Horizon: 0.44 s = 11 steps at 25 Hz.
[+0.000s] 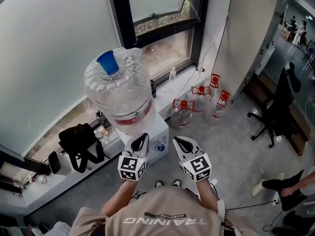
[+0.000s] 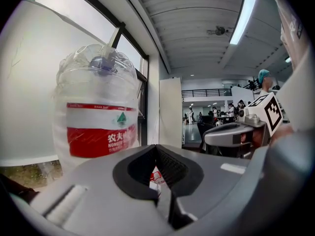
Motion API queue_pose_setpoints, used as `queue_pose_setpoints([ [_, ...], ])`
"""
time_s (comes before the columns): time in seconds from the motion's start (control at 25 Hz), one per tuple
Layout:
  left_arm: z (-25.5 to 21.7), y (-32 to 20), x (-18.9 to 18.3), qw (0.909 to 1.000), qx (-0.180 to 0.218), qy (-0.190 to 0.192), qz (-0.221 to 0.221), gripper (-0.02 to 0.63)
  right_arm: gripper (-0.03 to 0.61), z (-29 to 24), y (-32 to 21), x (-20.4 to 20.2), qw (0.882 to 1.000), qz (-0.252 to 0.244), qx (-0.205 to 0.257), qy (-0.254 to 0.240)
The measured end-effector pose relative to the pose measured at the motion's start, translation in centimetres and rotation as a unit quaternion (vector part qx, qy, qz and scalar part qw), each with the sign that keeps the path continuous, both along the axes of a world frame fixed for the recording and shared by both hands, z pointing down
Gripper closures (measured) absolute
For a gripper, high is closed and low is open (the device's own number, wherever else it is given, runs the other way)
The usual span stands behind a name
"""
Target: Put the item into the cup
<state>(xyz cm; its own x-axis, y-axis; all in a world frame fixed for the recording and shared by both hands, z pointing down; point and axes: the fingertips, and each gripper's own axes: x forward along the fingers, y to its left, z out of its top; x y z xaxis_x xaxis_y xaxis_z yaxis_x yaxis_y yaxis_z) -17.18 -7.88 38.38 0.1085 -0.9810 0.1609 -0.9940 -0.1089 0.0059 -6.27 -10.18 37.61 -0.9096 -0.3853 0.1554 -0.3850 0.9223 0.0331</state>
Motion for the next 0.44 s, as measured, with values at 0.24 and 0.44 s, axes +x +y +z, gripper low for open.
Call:
queue_pose_setpoints([
  [0.24, 0.6, -0.2, -0.1, 1.0000, -0.005, 0.001, 0.002, 0.604, 0.568, 0.6, -0.2, 0.1, 1.000, 0.002, -0.003, 0.002],
  [0.44, 2.1, 0.3, -0.7, 0.9998, -0.019, 0.009, -0.007, 0.604, 0.568, 1.2, 0.3, -0.3, 1.000, -0.004, -0.003, 0.005],
])
